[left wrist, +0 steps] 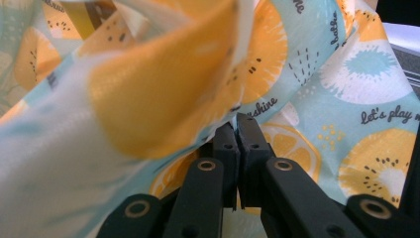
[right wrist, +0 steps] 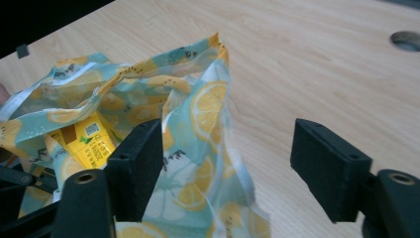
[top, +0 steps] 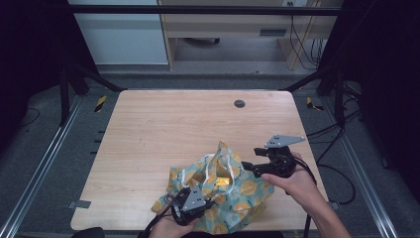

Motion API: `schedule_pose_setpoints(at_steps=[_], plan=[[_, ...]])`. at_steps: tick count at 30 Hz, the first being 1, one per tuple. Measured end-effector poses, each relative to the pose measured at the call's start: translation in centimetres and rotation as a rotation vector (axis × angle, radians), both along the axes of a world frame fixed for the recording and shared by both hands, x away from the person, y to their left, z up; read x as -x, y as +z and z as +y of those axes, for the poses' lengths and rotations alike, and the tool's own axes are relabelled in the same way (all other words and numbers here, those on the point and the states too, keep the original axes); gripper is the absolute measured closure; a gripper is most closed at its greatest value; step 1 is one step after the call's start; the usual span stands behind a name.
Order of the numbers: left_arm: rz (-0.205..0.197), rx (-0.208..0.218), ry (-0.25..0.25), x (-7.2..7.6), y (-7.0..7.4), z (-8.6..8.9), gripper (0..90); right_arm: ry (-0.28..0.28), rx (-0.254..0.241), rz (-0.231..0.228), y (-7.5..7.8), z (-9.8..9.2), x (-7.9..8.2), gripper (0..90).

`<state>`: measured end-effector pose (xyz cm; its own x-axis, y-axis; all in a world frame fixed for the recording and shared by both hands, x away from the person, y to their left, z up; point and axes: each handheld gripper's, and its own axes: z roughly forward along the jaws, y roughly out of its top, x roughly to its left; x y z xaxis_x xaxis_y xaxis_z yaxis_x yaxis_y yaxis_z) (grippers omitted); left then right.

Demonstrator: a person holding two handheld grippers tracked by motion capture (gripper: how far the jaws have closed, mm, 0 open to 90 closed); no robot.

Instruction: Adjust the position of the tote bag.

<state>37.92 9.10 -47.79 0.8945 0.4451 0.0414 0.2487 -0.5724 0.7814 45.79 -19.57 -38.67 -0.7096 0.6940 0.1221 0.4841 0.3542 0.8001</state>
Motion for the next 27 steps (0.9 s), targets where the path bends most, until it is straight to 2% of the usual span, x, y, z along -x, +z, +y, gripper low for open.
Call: schedule_pose_setpoints(at_steps=[2, 5, 9, 12, 14, 17, 20, 22, 23, 27], plan=[[0.001, 0.000, 0.000, 0.1, 0.0, 0.0, 88.3, 0.012, 0.005, 0.019, -0.3, 0.5, -0.2, 29.5], [0.001, -0.002, -0.002, 0.2, -0.1, 0.1, 88.2, 0.034, 0.012, 0.047, -0.7, 1.2, -0.4, 38.5], [0.000, -0.002, -0.002, 0.4, 0.0, 0.3, 87.9, 0.053, 0.042, 0.063, -1.1, 1.9, -0.5, 61.6], [0.001, 0.000, 0.003, 0.4, -0.1, 0.4, 87.6, 0.076, 0.026, 0.048, -1.1, 2.0, -0.4, 79.3], [0.005, 0.002, 0.007, 0.4, -0.1, 0.5, 87.5, 0.086, 0.016, 0.039, -0.9, 1.9, -0.1, 86.4], [0.004, 0.000, 0.005, 0.4, -0.1, 0.5, 87.6, 0.104, 0.004, 0.031, -0.6, 1.7, 0.4, 89.7], [0.007, -0.007, -0.001, 0.5, -0.2, 0.4, 87.6, 0.077, 0.004, 0.027, -0.5, 1.2, 0.4, 83.1], [0.006, -0.011, -0.004, 0.6, -0.3, 0.3, 87.7, 0.044, -0.005, 0.025, -0.5, 0.8, 0.1, 66.1], [0.006, -0.013, -0.004, 0.6, -0.3, 0.3, 87.7, 0.024, -0.009, 0.041, -0.6, 0.7, -0.2, 57.0], [0.012, -0.011, -0.005, 0.6, -0.4, 0.3, 87.7, 0.029, -0.052, 0.062, -1.0, 0.8, -0.5, 38.1]])
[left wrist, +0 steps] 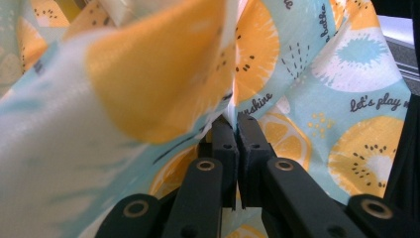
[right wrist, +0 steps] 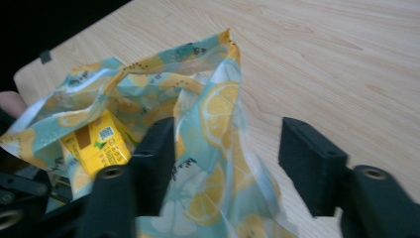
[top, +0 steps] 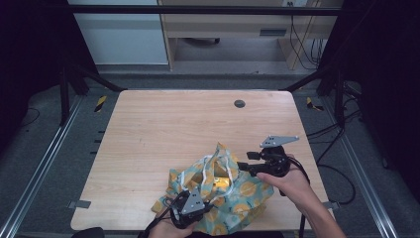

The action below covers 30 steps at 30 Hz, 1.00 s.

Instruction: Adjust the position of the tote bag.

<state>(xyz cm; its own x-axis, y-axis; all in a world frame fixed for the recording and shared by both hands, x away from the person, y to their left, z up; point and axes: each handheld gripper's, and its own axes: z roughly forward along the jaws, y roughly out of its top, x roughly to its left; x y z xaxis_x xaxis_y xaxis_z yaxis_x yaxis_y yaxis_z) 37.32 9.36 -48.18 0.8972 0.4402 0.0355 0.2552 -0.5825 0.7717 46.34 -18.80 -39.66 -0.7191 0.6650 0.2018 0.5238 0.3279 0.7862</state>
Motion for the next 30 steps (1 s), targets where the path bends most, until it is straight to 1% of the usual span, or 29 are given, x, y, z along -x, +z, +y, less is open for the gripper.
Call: schedule_pose_setpoints(at_steps=[2, 3, 4, 6, 7, 9, 10, 11, 12, 14, 16, 17, 19, 20, 21, 23, 24, 25, 28, 30], plan=[[0.001, -0.001, 0.001, 0.0, 0.0, 0.0, 87.7, 0.006, -0.037, 0.021, -0.5, 0.2, 0.0, 31.5], [0.000, -0.001, 0.001, 0.0, 0.0, 0.1, 87.7, 0.012, -0.052, 0.036, -0.8, 0.2, 0.0, 29.1], [0.000, -0.002, 0.001, 0.0, 0.0, 0.1, 87.7, 0.025, -0.066, 0.040, -1.2, 0.3, 0.1, 27.6], [0.002, -0.004, -0.002, 0.0, 0.0, 0.1, 87.7, 0.045, -0.075, 0.060, -1.9, 0.4, 0.3, 27.6], [-0.001, -0.006, -0.003, 0.0, -0.1, 0.1, 87.8, 0.052, -0.072, 0.069, -2.2, 0.5, 0.4, 28.6], [0.000, -0.008, -0.003, 0.0, -0.1, 0.1, 87.8, 0.058, -0.061, 0.083, -2.7, 0.6, 0.6, 36.3], [-0.001, -0.008, -0.003, 0.0, 0.0, 0.1, 87.8, 0.067, -0.059, 0.078, -2.8, 0.7, 0.7, 41.3], [0.000, -0.011, -0.004, 0.1, 0.0, 0.1, 87.7, 0.079, -0.061, 0.078, -2.8, 0.7, 0.8, 49.5], [0.000, -0.006, 0.000, 0.1, 0.0, 0.1, 87.6, 0.089, -0.058, 0.063, -2.7, 0.8, 1.0, 58.6], [0.007, 0.001, 0.003, 0.1, 0.0, 0.1, 87.3, 0.106, -0.066, 0.040, -2.3, 0.8, 1.4, 73.7], [0.010, 0.009, 0.008, 0.1, 0.1, 0.3, 86.7, 0.115, -0.066, 0.013, -1.8, 0.8, 1.8, 83.9], [0.016, 0.013, 0.010, 0.2, 0.3, 0.4, 85.9, 0.118, -0.064, -0.008, -1.5, 0.7, 2.0, 86.9], [0.017, 0.023, 0.015, 0.3, 0.5, 0.5, 82.1, 0.127, -0.055, -0.065, -0.8, 0.7, 2.8, 89.1], [0.011, 0.025, 0.017, 0.5, 0.9, 0.6, 79.6, 0.132, -0.048, -0.087, -0.5, 0.6, 3.1, 89.4], [0.009, 0.033, 0.018, 0.6, 1.1, 0.7, 75.4, 0.147, -0.055, -0.118, 0.0, 0.6, 3.8, 89.7], [-0.004, 0.043, 0.021, 1.0, 1.8, 0.9, 68.8, 0.162, -0.062, -0.149, 0.5, 0.6, 4.6, 89.8], [-0.011, 0.050, 0.019, 1.2, 2.2, 1.0, 65.2, 0.170, -0.059, -0.163, 0.6, 0.6, 5.0, 89.8], [-0.019, 0.059, 0.019, 1.4, 2.7, 1.2, 63.9, 0.180, -0.065, -0.175, 0.8, 0.7, 5.3, 89.8], [-0.009, 0.103, 0.014, 2.0, 3.9, 1.6, 59.2, 0.208, -0.065, -0.196, 1.0, 0.8, 6.3, 89.8], [-0.021, 0.122, 0.004, 2.4, 5.1, 1.8, 57.5, 0.216, -0.056, -0.204, 1.0, 0.9, 6.8, 89.9]])
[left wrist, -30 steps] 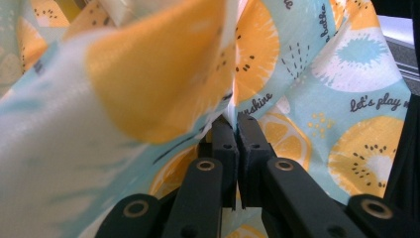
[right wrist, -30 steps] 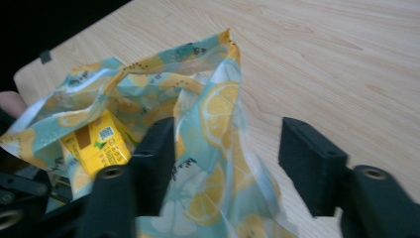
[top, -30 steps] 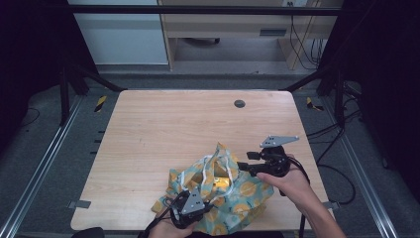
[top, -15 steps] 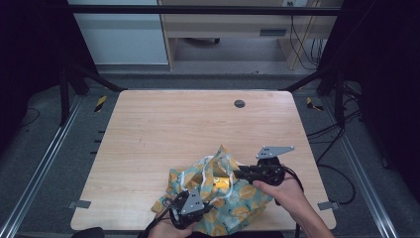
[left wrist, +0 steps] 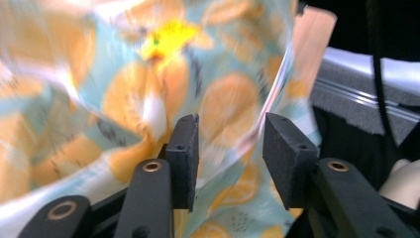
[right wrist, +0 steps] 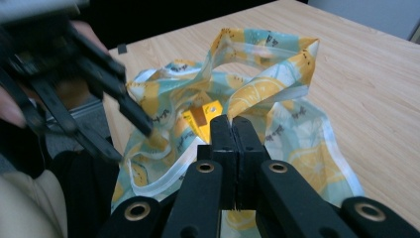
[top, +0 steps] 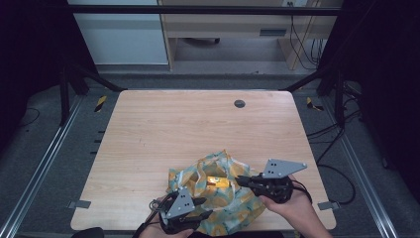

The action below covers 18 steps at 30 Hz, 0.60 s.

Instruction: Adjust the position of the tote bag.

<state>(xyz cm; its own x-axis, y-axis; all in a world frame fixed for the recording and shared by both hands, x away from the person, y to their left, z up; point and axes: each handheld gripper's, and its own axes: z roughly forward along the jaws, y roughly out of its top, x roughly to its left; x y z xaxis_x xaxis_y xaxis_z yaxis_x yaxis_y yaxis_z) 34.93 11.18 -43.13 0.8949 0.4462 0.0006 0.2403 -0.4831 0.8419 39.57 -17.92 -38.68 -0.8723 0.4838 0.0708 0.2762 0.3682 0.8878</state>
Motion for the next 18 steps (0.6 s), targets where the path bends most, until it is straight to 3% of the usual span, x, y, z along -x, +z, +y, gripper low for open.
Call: schedule_pose_setpoints(at_steps=[3, 7, 11, 14, 17, 18], plan=[[-0.043, 0.029, 0.007, 0.4, 2.0, 0.4, 56.6, 0.005, 0.017, -0.002, -0.3, 0.0, 0.4, 89.9], [-0.083, 0.038, 0.068, -0.3, 3.4, 1.2, 51.1, 0.027, 0.007, -0.008, -0.8, -0.3, 1.2, 90.0], [-0.076, -0.003, 0.120, -1.5, 2.6, 1.7, 42.5, 0.039, -0.012, -0.011, -1.2, -0.7, 2.1, 89.9], [-0.050, -0.014, 0.119, -2.3, 1.4, 1.5, 38.9, 0.052, -0.027, -0.017, -1.3, -0.9, 2.5, 89.8], [-0.033, -0.045, 0.090, -2.6, 0.5, 0.8, 40.6, 0.070, -0.042, -0.012, -1.4, -1.0, 2.7, 89.7], [-0.026, -0.049, 0.086, -2.7, 0.2, 0.7, 46.3, 0.078, -0.041, -0.008, -1.6, -0.9, 2.8, 89.7]])
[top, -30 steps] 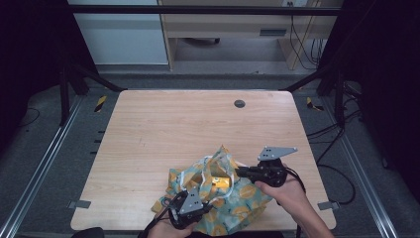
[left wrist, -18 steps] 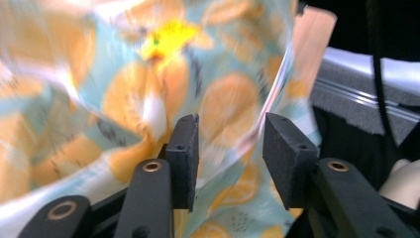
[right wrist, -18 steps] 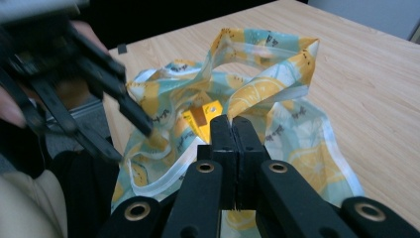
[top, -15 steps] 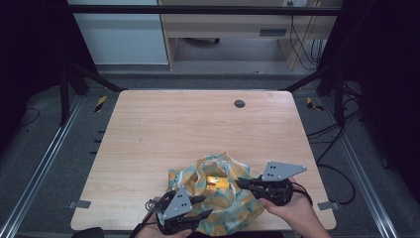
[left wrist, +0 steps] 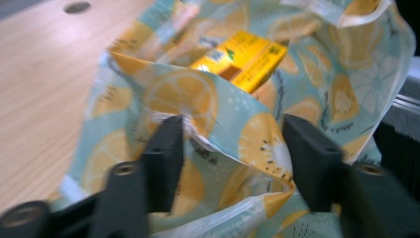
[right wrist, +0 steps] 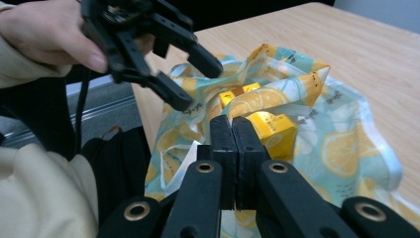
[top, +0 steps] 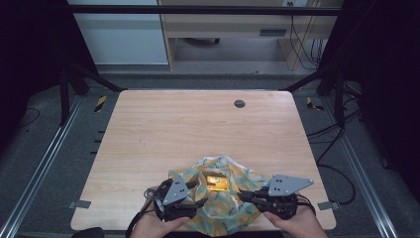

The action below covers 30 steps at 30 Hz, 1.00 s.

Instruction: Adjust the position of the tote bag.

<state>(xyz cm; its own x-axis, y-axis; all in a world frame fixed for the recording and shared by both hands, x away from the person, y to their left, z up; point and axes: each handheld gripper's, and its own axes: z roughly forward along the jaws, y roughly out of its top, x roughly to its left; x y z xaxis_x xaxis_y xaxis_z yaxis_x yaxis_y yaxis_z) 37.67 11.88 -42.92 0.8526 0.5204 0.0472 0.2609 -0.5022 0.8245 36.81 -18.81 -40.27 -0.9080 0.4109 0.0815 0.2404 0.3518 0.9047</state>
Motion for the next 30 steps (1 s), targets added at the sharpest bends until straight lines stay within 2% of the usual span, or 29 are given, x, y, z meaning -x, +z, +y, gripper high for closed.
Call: schedule_pose_setpoints(at_steps=[2, 3, 4, 5, 7, 10, 13, 15, 20, 21, 22, 24, 26, 30], plan=[[0.001, -0.003, -0.017, -0.1, -0.3, -0.1, 61.0, 0.016, 0.010, 0.007, -0.3, 0.1, 0.0, 89.7], [-0.021, 0.001, -0.015, 0.0, -0.2, 0.0, 68.9, 0.023, 0.016, 0.008, -0.4, 0.2, 0.1, 89.7], [-0.036, 0.015, -0.013, 0.1, -0.2, 0.1, 78.2, 0.032, 0.024, 0.012, -0.5, 0.2, 0.2, 89.8], [-0.036, 0.030, -0.017, 0.2, -0.1, 0.2, 82.0, 0.039, 0.028, 0.011, -0.6, 0.2, 0.2, 89.8], [-0.048, 0.058, -0.020, 0.5, 0.2, 0.5, 86.1, 0.049, 0.039, 0.013, -0.8, 0.2, 0.3, 89.9], [-0.052, 0.127, -0.069, 1.3, 0.7, 1.5, 87.5, 0.062, 0.070, 0.024, -1.4, -0.1, 0.5, 89.8], [-0.075, 0.144, -0.107, 2.3, 0.7, 2.4, 88.1, 0.069, 0.073, 0.034, -2.1, -0.4, 0.7, 89.8], [-0.050, 0.094, -0.164, 2.7, -0.2, 2.7, 88.3, 0.063, 0.092, 0.047, -2.6, -0.5, 0.8, 89.7], [0.048, -0.063, -0.221, 2.6, -3.7, 2.5, 88.5, 0.073, 0.148, 0.084, -4.0, -0.5, 0.6, 89.5], [0.054, -0.120, -0.238, 2.4, -4.3, 2.5, 88.5, 0.072, 0.151, 0.092, -4.2, -0.5, 0.5, 89.5], [0.054, -0.144, -0.219, 2.3, -4.7, 2.4, 88.5, 0.069, 0.159, 0.101, -4.5, -0.6, 0.5, 89.4], [0.079, -0.172, -0.190, 1.9, -5.1, 2.4, 88.5, 0.052, 0.177, 0.120, -5.0, -0.7, 0.3, 89.4], [0.082, -0.226, -0.148, 1.5, -5.2, 2.5, 88.5, 0.038, 0.211, 0.141, -5.6, -0.7, 0.0, 89.3], [0.095, -0.205, -0.057, 0.6, -5.3, 3.7, 88.5, -0.021, 0.297, 0.176, -7.0, -1.0, -0.7, 89.2]])
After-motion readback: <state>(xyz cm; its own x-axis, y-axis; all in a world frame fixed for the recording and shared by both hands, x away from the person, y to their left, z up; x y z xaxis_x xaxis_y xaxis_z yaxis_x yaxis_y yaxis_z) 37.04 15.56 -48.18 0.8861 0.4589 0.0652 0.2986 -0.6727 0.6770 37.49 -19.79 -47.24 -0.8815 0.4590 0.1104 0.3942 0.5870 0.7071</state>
